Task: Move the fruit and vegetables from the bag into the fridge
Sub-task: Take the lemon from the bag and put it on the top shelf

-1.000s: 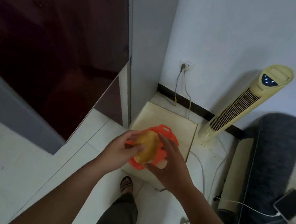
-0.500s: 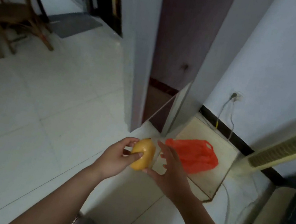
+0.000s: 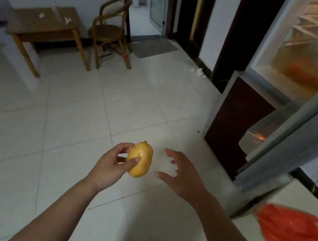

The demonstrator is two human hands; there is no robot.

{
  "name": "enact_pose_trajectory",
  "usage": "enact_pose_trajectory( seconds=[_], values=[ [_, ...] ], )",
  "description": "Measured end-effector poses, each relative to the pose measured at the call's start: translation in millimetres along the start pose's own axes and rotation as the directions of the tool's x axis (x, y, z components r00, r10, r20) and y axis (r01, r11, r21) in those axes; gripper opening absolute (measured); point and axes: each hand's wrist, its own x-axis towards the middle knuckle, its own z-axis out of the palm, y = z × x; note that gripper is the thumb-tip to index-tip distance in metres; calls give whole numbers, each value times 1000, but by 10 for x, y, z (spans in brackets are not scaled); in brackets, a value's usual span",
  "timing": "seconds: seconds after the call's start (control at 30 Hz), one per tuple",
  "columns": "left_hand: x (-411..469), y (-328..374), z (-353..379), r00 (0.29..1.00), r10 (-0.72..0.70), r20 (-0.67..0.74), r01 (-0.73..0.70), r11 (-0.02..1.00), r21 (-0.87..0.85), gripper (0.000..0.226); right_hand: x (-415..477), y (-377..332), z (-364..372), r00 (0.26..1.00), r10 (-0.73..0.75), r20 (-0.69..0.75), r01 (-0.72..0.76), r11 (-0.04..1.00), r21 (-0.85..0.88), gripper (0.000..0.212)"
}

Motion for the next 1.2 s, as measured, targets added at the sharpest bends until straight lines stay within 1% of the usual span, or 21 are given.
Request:
enact_pose_trajectory(
  seconds=[0.17, 0.33, 0.53, 0.67, 0.8, 0.9, 0.97, 1.03, 1.1, 1.2],
  values=[
    [404, 41, -445, 999, 34, -31, -34, 999, -13, 33, 433, -157, 17, 1000, 6, 0, -6, 1000, -29, 67],
    [1050, 307, -541, 995, 96, 10, -96, 995, -8, 37, 967, -209, -268, 999, 7, -34, -9, 998, -55, 65],
    [2173, 823, -327, 973, 193, 124, -200, 979, 45, 38, 1898, -132, -712, 993, 6, -117, -7, 1000, -6, 64],
    [3109, 1326, -80, 951, 254, 178, -267, 962, 55, 38, 2720, -104, -1118, 983, 2, -183, 3, 1000, 26, 62],
    [3928, 1873, 223, 922, 310, 231, -335, 939, 77, 40, 3414, -61, -1633, 966, 40, -257, -28, 998, 48, 62],
    [4433, 2180, 489, 894, 347, 283, -374, 926, 46, 36, 3777, 45, -2017, 941, 38, -337, -30, 999, 28, 64],
    [4703, 2312, 667, 878, 346, 331, -374, 927, 23, 34, 3932, 132, -2241, 925, 66, -375, -59, 998, 30, 63],
    [4932, 2442, 853, 843, 367, 393, -409, 912, 25, 35, 4038, 227, -2456, 901, 99, -422, -95, 995, 31, 61],
    [5132, 2589, 1060, 804, 389, 450, -442, 897, 14, 33, 4108, 334, -2669, 864, 112, -491, -118, 993, 19, 59],
    [5434, 2831, 1430, 738, 395, 547, -448, 893, -41, 26, 4190, 535, -2982, 795, 133, -592, -169, 986, -6, 63]
  ],
)
